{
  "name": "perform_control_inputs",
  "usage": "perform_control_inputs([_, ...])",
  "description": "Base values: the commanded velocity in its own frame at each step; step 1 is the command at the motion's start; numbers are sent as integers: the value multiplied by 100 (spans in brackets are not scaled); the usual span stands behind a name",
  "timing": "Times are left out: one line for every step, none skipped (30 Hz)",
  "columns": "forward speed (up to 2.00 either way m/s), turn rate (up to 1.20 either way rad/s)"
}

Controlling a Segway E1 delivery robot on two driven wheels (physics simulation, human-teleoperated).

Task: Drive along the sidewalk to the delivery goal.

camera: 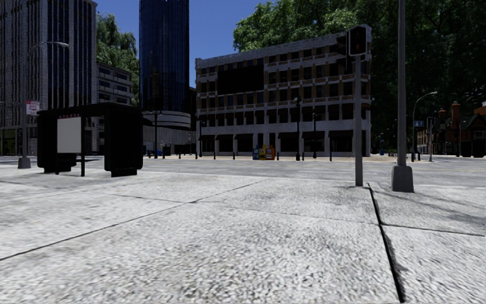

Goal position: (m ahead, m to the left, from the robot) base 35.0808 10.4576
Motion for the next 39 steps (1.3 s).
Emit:
perform_control_inputs([200, 4])
perform_control_inputs([200, 5])
perform_control_inputs([200, 5])
perform_control_inputs([200, 7])
perform_control_inputs([200, 12])
perform_control_inputs([200, 15])
perform_control_inputs([200, 17])
perform_control_inputs([200, 17])
perform_control_inputs([200, 19])
perform_control_inputs([200, 20])
perform_control_inputs([200, 22])
perform_control_inputs([200, 24])
perform_control_inputs([200, 24])
perform_control_inputs([200, 25])
perform_control_inputs([200, 26])
perform_control_inputs([200, 26])
perform_control_inputs([200, 26])
perform_control_inputs([200, 26])
perform_control_inputs([200, 26])
perform_control_inputs([200, 26])
perform_control_inputs([200, 26])
perform_control_inputs([200, 26])
perform_control_inputs([200, 26])
perform_control_inputs([200, 26])
perform_control_inputs([200, 26])
perform_control_inputs([200, 26])
perform_control_inputs([200, 30])
perform_control_inputs([200, 36])
perform_control_inputs([200, 40])
perform_control_inputs([200, 40])
perform_control_inputs([200, 41])
perform_control_inputs([200, 43])
perform_control_inputs([200, 47])
perform_control_inputs([200, 48])
perform_control_inputs([200, 49])
perform_control_inputs([200, 49])
perform_control_inputs([200, 49])
perform_control_inputs([200, 52])
perform_control_inputs([200, 54])
